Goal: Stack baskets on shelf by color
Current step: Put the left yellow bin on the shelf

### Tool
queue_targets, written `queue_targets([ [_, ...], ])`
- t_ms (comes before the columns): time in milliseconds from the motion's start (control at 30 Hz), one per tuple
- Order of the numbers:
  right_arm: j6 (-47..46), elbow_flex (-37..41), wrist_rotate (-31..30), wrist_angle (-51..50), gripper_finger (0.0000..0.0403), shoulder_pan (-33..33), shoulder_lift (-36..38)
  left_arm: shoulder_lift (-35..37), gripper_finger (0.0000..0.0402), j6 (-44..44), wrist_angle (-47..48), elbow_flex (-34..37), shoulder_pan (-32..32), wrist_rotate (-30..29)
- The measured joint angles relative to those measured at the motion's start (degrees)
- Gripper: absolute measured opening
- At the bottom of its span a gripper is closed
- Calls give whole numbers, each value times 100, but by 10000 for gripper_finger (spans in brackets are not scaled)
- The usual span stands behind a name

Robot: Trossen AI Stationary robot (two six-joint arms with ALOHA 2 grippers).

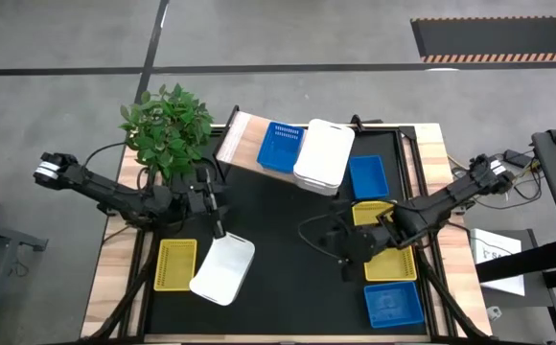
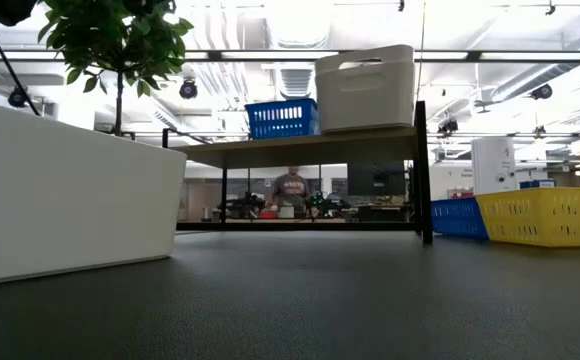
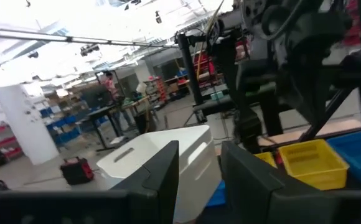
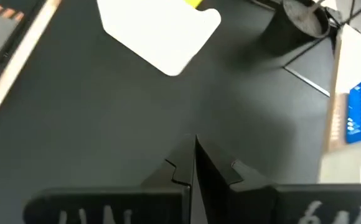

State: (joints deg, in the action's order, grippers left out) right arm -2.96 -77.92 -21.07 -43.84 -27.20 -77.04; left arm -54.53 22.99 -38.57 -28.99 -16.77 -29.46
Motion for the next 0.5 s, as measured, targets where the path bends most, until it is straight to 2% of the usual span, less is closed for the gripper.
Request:
queue_targets([
  [233,288,1037,-1,1139,9,-202,516,-161,105,-428,3,-37,-25,80],
  [500,672,2204,4,2413,9,-330,1218,-732,105,-916,7,-282,-33,82],
])
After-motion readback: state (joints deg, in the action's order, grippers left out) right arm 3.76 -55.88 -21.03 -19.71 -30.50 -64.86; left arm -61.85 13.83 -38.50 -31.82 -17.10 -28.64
